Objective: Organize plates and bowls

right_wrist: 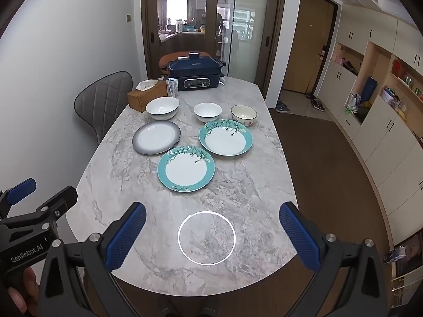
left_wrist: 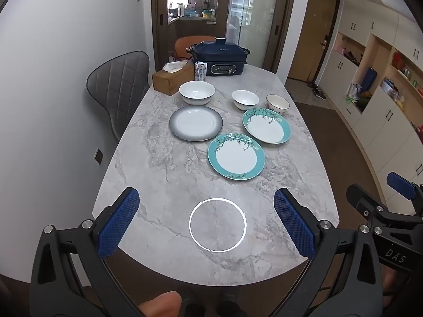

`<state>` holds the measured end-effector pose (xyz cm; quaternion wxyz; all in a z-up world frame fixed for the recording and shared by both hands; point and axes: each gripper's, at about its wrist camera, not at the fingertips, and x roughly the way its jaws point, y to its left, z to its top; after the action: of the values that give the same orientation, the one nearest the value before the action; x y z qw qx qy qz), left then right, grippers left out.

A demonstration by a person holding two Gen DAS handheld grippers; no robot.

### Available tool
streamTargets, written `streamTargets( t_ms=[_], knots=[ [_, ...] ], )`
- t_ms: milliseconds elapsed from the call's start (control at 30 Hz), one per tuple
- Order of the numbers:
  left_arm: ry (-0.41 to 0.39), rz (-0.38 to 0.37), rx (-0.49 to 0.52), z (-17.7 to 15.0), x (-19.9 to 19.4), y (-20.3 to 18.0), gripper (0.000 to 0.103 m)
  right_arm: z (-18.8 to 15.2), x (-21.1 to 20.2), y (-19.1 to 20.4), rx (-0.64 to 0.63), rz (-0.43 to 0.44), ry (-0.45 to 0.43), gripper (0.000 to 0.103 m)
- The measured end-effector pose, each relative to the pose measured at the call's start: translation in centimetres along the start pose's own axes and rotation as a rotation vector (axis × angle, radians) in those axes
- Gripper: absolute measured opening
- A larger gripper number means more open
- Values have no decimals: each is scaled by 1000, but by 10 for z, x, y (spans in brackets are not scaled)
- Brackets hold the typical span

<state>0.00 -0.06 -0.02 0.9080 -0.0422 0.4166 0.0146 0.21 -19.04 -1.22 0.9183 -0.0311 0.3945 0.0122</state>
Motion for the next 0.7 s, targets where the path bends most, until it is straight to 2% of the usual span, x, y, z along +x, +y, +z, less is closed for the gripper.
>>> streamTargets(
  t_ms=[200,267,700],
  knots=[
    [-1,-24,-19,-5,-1,8,103,0,1,1,-5,1,6,103],
    [7,-2,-4,-2,-1,2,103,0,1,1,-6,2,5,103],
    [18,-4,-6,-9,7,-4,103,-2,4,-1,-6,-8,16,103]
  ],
)
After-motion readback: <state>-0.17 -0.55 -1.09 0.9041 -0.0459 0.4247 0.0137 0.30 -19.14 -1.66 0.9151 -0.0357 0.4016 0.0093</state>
